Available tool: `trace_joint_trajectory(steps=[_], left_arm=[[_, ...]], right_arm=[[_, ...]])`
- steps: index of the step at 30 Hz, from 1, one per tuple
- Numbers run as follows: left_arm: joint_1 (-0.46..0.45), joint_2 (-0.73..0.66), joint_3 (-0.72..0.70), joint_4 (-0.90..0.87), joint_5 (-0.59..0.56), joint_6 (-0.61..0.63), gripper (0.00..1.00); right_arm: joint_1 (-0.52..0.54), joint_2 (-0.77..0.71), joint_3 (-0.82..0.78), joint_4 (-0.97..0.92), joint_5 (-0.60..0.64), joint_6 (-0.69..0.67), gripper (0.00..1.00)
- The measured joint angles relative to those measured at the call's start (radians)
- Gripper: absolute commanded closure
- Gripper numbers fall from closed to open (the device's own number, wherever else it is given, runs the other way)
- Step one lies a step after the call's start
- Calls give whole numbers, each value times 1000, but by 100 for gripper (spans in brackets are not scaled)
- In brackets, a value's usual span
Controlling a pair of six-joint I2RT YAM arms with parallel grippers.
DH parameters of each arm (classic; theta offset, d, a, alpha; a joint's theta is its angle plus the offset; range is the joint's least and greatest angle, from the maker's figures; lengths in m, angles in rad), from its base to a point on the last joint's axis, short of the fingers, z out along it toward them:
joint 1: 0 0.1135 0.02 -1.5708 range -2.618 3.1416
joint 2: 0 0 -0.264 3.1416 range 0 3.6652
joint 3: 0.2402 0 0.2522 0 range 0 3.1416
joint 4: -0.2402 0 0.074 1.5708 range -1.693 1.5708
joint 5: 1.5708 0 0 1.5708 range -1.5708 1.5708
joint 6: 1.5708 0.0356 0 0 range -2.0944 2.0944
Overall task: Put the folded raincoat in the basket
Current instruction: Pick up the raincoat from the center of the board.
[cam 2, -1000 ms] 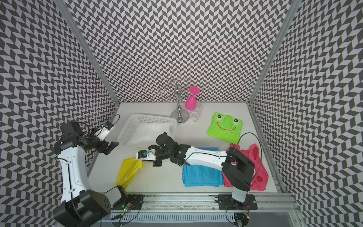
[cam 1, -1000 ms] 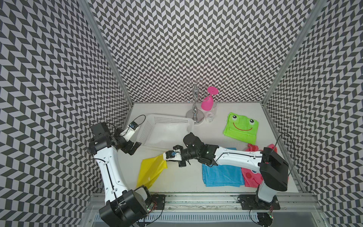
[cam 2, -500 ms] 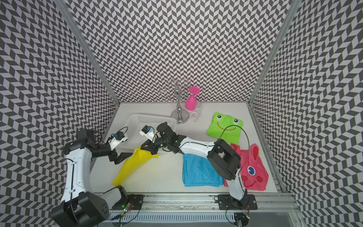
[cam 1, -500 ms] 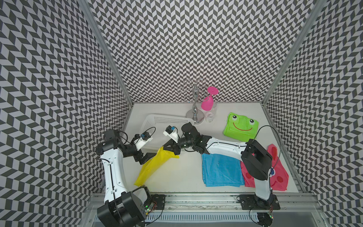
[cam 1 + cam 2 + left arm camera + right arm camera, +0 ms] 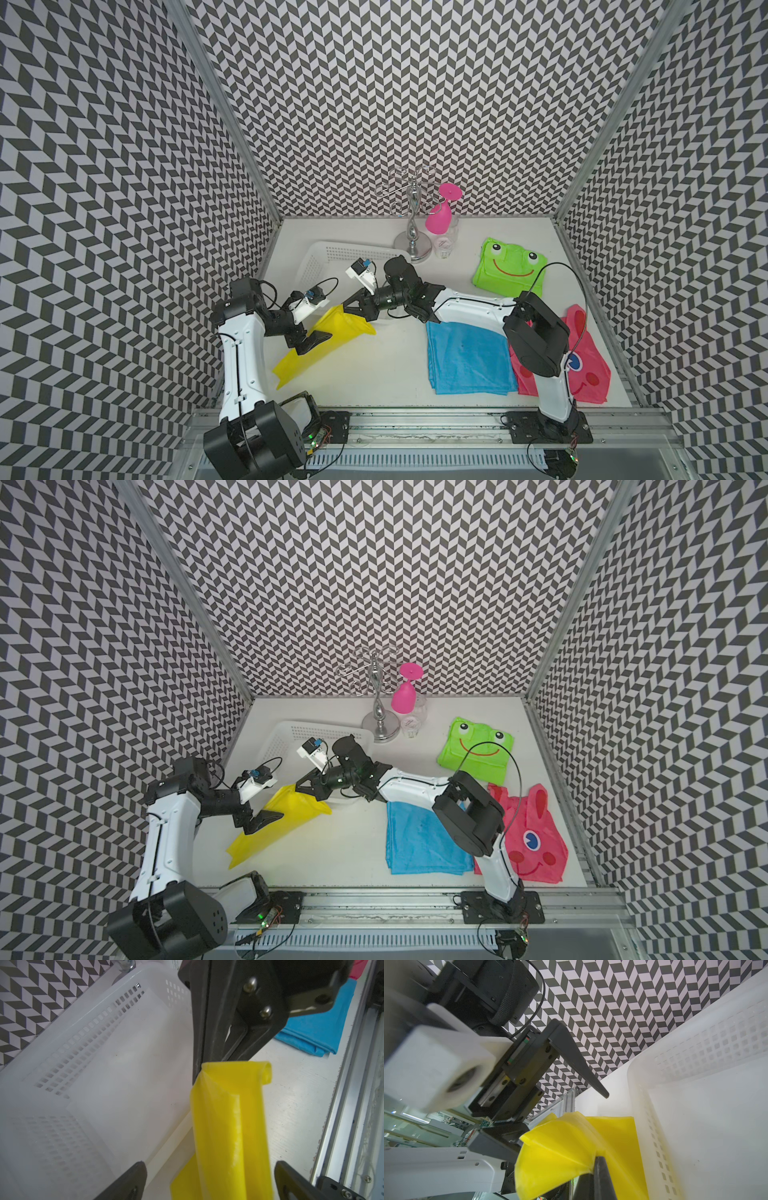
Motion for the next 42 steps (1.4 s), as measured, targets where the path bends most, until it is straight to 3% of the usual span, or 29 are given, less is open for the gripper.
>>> trace_joint_trajectory(steps=[9, 11, 13, 16, 18, 19, 24, 27, 30, 33, 35, 36, 42], left_arm=[[19, 19, -61, 42, -156, 57, 32], [56, 23, -51, 22, -172, 92, 45], [93, 34, -26, 6, -187, 126, 67], [119, 58, 12, -6, -208, 174, 77], [119, 73, 29, -18, -212, 204, 97], [119, 79, 37, -27, -209, 218, 100], [90, 80, 72, -47, -194, 281, 100], [42, 71, 93, -48, -194, 305, 100], [-20, 74, 152, -52, -195, 302, 100], [-67, 105, 240, -58, -193, 278, 100], [-87, 134, 288, -57, -190, 259, 100], [-96, 147, 304, -56, -188, 251, 100], [-126, 181, 342, -54, -185, 206, 100]], right_arm=[[-22, 0, -10, 42, -16, 31, 100], [-29, -2, -21, 51, -20, 34, 100], [-36, -10, -38, 53, -23, 34, 100], [-47, -30, -70, 64, -29, 33, 100], [-52, -48, -99, 77, -34, 33, 100], [-54, -58, -116, 84, -37, 32, 100], [-59, -107, -172, 107, -50, -5, 98], [-59, -133, -191, 115, -55, -45, 88], [-61, -164, -204, 102, -62, -111, 62], [-61, -195, -211, 81, -60, -193, 51], [-61, -222, -225, 62, -58, -253, 50], [-61, -235, -232, 45, -58, -270, 38], [-61, -265, -242, -39, -50, -380, 32]])
